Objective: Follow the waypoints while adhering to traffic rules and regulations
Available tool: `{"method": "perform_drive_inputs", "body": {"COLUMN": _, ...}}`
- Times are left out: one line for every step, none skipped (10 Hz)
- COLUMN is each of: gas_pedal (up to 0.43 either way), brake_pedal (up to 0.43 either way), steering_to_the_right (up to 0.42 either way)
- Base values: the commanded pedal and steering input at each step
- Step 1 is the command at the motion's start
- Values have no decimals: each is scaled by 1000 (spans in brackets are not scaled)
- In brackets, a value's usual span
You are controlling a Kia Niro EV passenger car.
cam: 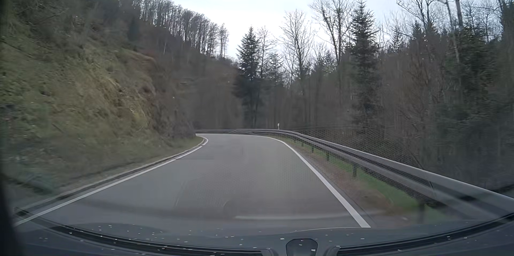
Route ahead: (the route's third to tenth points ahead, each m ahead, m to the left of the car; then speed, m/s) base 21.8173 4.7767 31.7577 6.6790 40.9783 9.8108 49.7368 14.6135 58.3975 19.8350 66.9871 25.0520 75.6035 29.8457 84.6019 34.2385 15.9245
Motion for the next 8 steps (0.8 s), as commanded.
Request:
{"method": "perform_drive_inputs", "body": {"gas_pedal": 0, "brake_pedal": 0, "steering_to_the_right": -18}}
{"method": "perform_drive_inputs", "body": {"gas_pedal": 0, "brake_pedal": 0, "steering_to_the_right": -16}}
{"method": "perform_drive_inputs", "body": {"gas_pedal": 0, "brake_pedal": 0, "steering_to_the_right": -16}}
{"method": "perform_drive_inputs", "body": {"gas_pedal": 0, "brake_pedal": 0, "steering_to_the_right": -16}}
{"method": "perform_drive_inputs", "body": {"gas_pedal": 0, "brake_pedal": 0, "steering_to_the_right": -16}}
{"method": "perform_drive_inputs", "body": {"gas_pedal": 0, "brake_pedal": 0, "steering_to_the_right": -18}}
{"method": "perform_drive_inputs", "body": {"gas_pedal": 0, "brake_pedal": 0, "steering_to_the_right": -25}}
{"method": "perform_drive_inputs", "body": {"gas_pedal": 0, "brake_pedal": 0, "steering_to_the_right": -27}}
